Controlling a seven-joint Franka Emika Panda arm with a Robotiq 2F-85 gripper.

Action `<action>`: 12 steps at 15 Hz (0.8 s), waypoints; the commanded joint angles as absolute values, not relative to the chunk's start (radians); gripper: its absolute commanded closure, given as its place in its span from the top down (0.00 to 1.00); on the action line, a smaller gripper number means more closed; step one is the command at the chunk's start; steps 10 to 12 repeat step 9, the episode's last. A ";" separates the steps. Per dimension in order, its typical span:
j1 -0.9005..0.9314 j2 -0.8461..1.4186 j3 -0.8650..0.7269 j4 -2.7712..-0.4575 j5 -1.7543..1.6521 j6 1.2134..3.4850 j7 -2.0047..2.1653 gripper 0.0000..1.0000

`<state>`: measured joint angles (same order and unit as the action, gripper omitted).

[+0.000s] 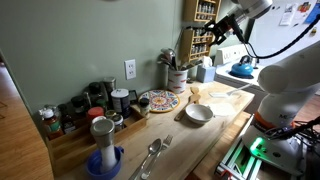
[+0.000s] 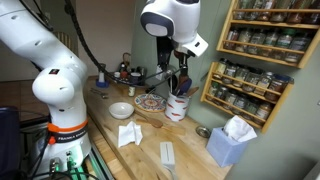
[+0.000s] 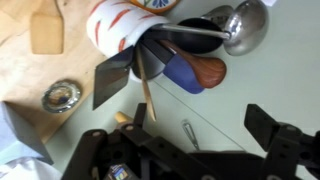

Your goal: Put the silver serving spoon in the utensil holder

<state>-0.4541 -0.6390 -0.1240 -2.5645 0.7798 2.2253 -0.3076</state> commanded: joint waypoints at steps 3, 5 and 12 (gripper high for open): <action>-0.410 -0.736 -0.196 -2.565 0.397 1.941 -0.081 1.00; -0.371 -0.746 -0.238 -2.541 0.358 1.787 -0.095 1.00; -0.344 -0.743 -0.263 -2.540 0.381 1.811 -0.106 1.00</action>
